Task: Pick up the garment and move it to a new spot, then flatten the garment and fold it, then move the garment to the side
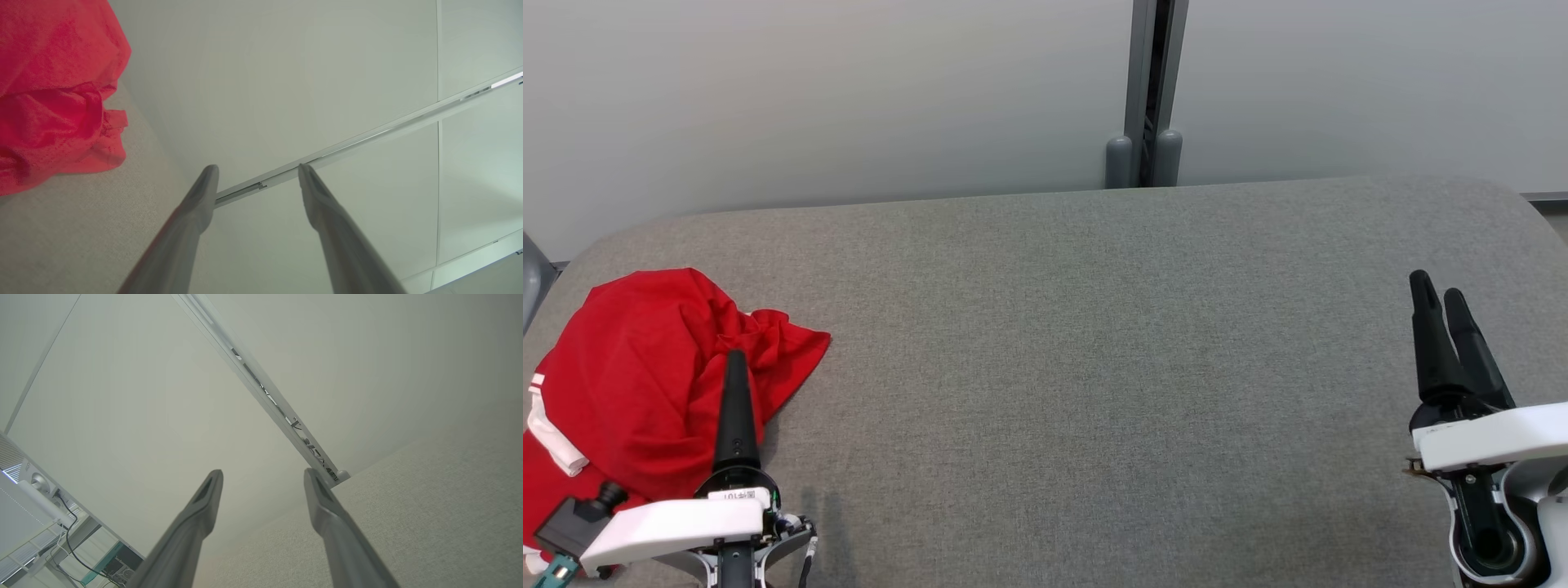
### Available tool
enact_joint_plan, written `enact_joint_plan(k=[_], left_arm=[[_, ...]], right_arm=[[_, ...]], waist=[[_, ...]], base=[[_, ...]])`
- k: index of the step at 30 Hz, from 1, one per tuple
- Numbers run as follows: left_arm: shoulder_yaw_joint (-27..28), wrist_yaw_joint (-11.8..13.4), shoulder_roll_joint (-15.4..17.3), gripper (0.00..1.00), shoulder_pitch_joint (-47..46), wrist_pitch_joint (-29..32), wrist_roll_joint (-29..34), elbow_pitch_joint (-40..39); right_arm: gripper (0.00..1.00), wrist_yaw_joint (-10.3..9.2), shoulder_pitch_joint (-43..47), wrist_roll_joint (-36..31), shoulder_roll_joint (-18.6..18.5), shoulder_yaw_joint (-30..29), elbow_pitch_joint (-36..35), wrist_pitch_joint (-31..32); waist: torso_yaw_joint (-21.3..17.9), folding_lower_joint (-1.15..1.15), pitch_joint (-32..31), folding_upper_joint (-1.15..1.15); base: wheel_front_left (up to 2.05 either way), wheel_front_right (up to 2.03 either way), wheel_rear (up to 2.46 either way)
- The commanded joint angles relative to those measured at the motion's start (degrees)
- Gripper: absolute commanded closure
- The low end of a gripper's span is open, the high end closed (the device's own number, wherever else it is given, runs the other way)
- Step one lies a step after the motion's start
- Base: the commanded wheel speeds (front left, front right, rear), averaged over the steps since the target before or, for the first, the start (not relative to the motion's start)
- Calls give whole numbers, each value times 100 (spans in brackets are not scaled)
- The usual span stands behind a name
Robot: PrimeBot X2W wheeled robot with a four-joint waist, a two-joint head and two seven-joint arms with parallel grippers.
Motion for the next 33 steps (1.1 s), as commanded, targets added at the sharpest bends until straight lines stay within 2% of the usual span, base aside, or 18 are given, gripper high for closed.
enact_joint_plan(k=[1,15,25,33], left_arm=[[36,-6,27,0,-67,-47,256,-160],[-161,47,33,0,-58,-197,2592,-633],[-608,313,37,0,13,-293,4055,-778],[-829,534,40,0,93,-363,4893,-608]], right_arm=[[0,1,-137,-320,-71,60,-154,-80],[0,1,-136,-2061,82,128,-511,-397],[0,1,-6,-2705,121,120,-444,-605],[0,1,56,-3035,115,145,-327,-729]], waist=[[1,0,3,0],[-11,0,126,0],[-26,0,149,0],[-53,0,139,0]], base=[[0,0,0],[0,0,0],[0,0,0],[0,0,0]])
